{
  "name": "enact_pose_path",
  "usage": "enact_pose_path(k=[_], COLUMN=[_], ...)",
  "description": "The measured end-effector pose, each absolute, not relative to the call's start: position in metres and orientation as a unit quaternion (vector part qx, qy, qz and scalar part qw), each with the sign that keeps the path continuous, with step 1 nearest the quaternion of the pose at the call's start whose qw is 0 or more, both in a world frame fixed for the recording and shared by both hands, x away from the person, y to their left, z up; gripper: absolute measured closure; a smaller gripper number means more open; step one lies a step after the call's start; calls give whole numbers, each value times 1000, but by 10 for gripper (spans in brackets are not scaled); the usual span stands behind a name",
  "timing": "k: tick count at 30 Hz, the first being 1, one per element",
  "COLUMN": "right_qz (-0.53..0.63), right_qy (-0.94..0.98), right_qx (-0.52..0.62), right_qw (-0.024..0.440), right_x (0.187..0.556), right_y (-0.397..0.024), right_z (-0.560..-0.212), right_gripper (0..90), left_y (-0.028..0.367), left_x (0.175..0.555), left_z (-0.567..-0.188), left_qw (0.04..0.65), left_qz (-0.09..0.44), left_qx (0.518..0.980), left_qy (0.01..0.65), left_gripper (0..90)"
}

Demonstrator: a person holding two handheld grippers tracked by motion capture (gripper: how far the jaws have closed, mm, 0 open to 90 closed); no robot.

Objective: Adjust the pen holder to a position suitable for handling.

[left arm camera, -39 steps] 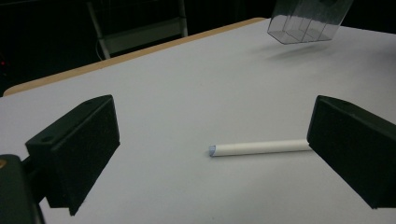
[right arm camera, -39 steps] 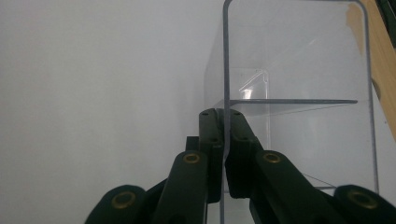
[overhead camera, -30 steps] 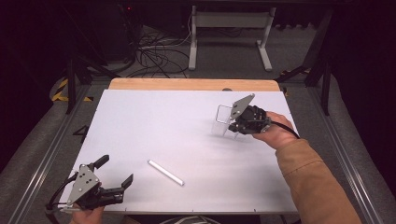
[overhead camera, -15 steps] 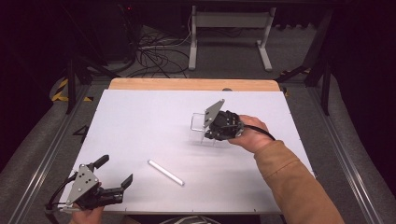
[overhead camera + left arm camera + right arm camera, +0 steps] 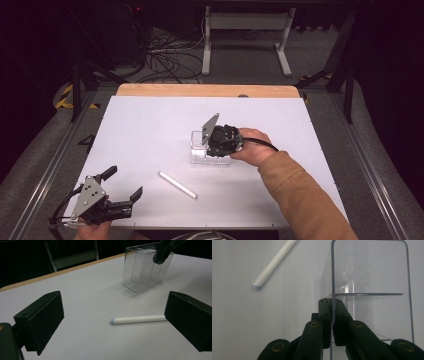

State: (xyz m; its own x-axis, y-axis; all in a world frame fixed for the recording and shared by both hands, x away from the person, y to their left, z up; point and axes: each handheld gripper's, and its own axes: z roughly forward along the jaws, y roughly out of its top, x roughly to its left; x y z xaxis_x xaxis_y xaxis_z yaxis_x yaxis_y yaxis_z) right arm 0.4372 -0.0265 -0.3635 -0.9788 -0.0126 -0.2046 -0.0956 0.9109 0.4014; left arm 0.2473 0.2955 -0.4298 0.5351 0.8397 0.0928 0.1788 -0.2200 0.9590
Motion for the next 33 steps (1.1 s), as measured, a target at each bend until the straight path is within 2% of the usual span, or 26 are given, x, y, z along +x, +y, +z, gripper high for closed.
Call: enact_pose_path(k=[17, 22, 23, 25, 26, 29, 30, 33], right_qz=[201, 241, 241, 275, 275, 334, 367, 396], right_qy=[975, 967, 967, 957, 957, 938, 925, 911], right_qx=[-31, -12, -12, 4, 4, 16, 29, 43], right_qw=[87, 87, 87, 89, 89, 89, 96, 105], right_x=[442, 441, 441, 438, 438, 430, 425, 420], right_y=[-19, -28, -28, -34, -34, -44, -49, -51], right_z=[-374, -365, -365, -358, -358, -351, -348, -346], right_gripper=[845, 719, 719, 575, 575, 466, 401, 338], left_y=[295, 296, 296, 296, 295, 296, 297, 297], left_x=[248, 249, 249, 249, 250, 250, 250, 252], left_z=[-430, -430, -430, -430, -430, -430, -430, -429], left_qw=[513, 513, 513, 513, 515, 515, 516, 519], left_qz=[319, 319, 319, 318, 317, 316, 316, 316], left_qx=[713, 712, 712, 712, 711, 710, 709, 707], left_qy=[357, 357, 357, 358, 359, 361, 362, 363], left_gripper=[32, 32, 32, 32, 32, 31, 32, 32])
